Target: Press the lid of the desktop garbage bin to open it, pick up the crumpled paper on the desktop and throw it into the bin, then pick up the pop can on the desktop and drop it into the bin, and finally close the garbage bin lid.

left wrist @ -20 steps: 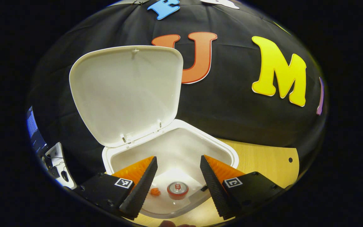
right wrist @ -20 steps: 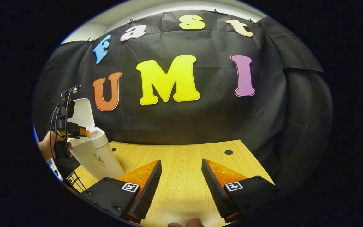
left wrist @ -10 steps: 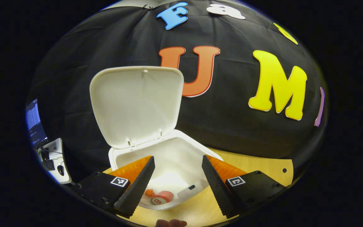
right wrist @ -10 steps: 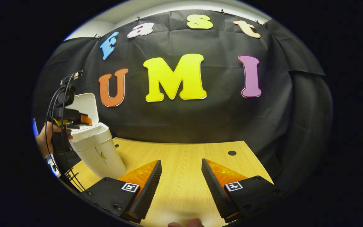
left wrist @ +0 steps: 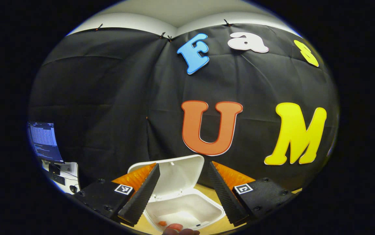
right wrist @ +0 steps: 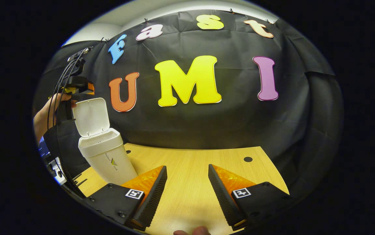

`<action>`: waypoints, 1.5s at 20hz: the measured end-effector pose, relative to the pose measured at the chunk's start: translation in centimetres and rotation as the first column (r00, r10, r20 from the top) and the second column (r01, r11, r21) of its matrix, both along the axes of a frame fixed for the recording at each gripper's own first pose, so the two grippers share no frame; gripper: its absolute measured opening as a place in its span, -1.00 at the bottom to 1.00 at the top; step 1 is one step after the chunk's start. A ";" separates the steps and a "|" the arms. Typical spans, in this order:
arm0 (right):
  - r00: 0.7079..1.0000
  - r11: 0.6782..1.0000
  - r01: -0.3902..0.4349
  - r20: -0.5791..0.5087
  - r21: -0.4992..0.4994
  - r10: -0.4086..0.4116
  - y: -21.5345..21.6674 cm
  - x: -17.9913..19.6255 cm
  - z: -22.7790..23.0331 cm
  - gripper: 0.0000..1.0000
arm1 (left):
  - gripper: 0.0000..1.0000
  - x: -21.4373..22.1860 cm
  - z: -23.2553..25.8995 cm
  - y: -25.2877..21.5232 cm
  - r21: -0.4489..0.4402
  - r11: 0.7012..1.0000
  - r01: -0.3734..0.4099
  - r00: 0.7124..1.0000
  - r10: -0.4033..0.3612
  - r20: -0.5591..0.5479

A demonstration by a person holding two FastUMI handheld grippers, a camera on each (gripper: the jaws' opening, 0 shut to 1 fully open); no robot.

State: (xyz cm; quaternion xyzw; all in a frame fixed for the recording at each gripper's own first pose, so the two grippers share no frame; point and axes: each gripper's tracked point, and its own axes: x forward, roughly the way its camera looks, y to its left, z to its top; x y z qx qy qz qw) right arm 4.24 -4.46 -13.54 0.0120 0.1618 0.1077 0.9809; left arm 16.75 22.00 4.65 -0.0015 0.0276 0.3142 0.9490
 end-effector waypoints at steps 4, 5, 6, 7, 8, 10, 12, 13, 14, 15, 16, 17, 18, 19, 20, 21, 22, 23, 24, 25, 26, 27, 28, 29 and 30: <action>1.000 1.000 0.001 -0.002 -0.006 -0.001 -0.4 0.3 0.4 0.66 | 0.92 2.1 2.0 3.7 0.020 0.995 -0.098 0.995 0.098 -0.009; 1.000 1.000 0.002 -0.002 -0.009 -0.002 -0.5 0.3 0.5 0.66 | 0.91 2.6 1.6 5.0 0.006 0.992 -0.124 0.992 0.124 -0.030; 1.000 1.000 0.004 -0.002 -0.011 -0.004 -0.6 0.3 0.7 0.66 | 0.91 3.1 0.8 5.9 -0.034 0.989 -0.144 0.989 0.142 -0.045; 1.000 1.000 0.006 0.000 -0.014 -0.006 -0.7 0.4 0.9 0.66 | 0.92 3.8 -0.2 6.4 -0.084 0.984 -0.155 0.987 0.151 -0.047; 1.000 1.000 0.009 -0.002 -0.020 -0.009 -0.9 0.5 0.9 0.66 | 0.92 4.2 -1.1 6.7 -0.126 0.977 -0.171 0.984 0.164 -0.065; 1.000 1.000 0.017 0.003 -0.023 -0.017 -1.2 0.7 1.3 0.66 | 0.92 4.5 -2.6 7.7 -0.154 0.966 -0.207 0.975 0.191 -0.116; 1.000 0.999 0.025 0.009 -0.025 -0.025 -1.5 1.0 1.5 0.66 | 0.92 5.0 -3.6 8.3 -0.177 0.956 -0.234 0.967 0.209 -0.148; 1.000 0.999 0.028 0.008 -0.024 -0.028 -1.6 1.0 1.4 0.63 | 0.91 5.0 -3.2 8.3 -0.158 0.958 -0.239 0.965 0.216 -0.151; 1.000 0.999 0.030 0.002 -0.022 -0.030 -1.6 1.2 1.3 0.66 | 0.92 5.3 -3.3 8.0 -0.160 0.959 -0.236 0.965 0.211 -0.156; 1.000 0.999 0.029 -0.003 -0.018 -0.029 -1.6 1.2 1.1 0.66 | 0.89 5.2 -3.7 7.9 -0.162 0.957 -0.239 0.963 0.212 -0.167; 1.000 0.999 0.028 -0.006 -0.015 -0.028 -1.6 1.3 1.0 0.66 | 0.92 5.0 -4.0 7.8 -0.168 0.956 -0.242 0.960 0.211 -0.181; 1.000 1.000 0.027 -0.007 -0.014 -0.027 -1.5 1.4 1.0 0.67 | 0.94 5.0 -4.2 7.7 -0.177 0.954 -0.240 0.961 0.208 -0.182; 1.000 1.000 0.025 -0.006 -0.011 -0.025 -1.4 1.5 1.0 0.67 | 0.94 5.1 -4.3 7.4 -0.190 0.953 -0.237 0.962 0.203 -0.182; 1.000 1.000 0.021 -0.005 -0.011 -0.021 -1.4 1.5 1.0 0.66 | 0.94 4.8 -4.5 6.7 -0.206 0.949 -0.237 0.962 0.201 -0.183; 1.000 1.000 0.018 -0.002 -0.011 -0.018 -1.4 1.5 1.0 0.66 | 0.94 4.4 -4.7 5.8 -0.215 0.947 -0.237 0.962 0.198 -0.189; 1.000 1.000 0.016 0.001 -0.011 -0.016 -1.3 1.6 1.0 0.66 | 0.95 4.2 -4.6 5.1 -0.214 0.949 -0.231 0.963 0.191 -0.193; 1.000 1.000 0.015 0.004 -0.008 -0.015 -1.2 1.6 1.1 0.66 | 0.94 4.1 -4.6 4.7 -0.206 0.952 -0.228 0.961 0.186 -0.203; 1.000 1.000 0.014 0.006 -0.005 -0.014 -1.1 1.6 1.2 0.66 | 0.95 3.8 -4.9 4.5 -0.201 0.953 -0.225 0.961 0.184 -0.206; 1.000 1.000 0.013 0.009 -0.005 -0.013 -1.2 1.5 1.2 0.67 | 0.95 3.7 -5.1 4.1 -0.198 0.954 -0.223 0.961 0.182 -0.208; 1.000 1.000 0.012 0.013 -0.007 -0.012 -1.2 1.4 1.2 0.67 | 0.95 3.4 -5.7 3.6 -0.204 0.954 -0.221 0.962 0.178 -0.209; 1.000 1.000 0.011 0.018 -0.010 -0.011 -1.3 1.4 1.3 0.67 | 0.95 3.3 -6.1 2.8 -0.207 0.955 -0.213 0.963 0.169 -0.210; 1.000 1.000 0.008 0.022 -0.014 -0.007 -1.4 1.2 1.3 0.66 | 0.96 3.1 -6.6 2.1 -0.215 0.956 -0.201 0.964 0.154 -0.217; 1.000 1.000 0.005 0.027 -0.019 -0.005 -1.4 1.0 1.4 0.66 | 0.96 2.9 -7.4 1.3 -0.226 0.955 -0.191 0.964 0.139 -0.228; 0.999 1.000 0.001 0.033 -0.023 -0.001 -1.5 0.7 1.6 0.66 | 0.96 2.4 -8.6 0.4 -0.244 0.952 -0.185 0.963 0.126 -0.239; 0.999 1.000 -0.001 0.039 -0.027 0.003 -1.6 0.5 1.7 0.66 | 0.96 1.9 -9.6 -0.4 -0.255 0.950 -0.181 0.960 0.115 -0.254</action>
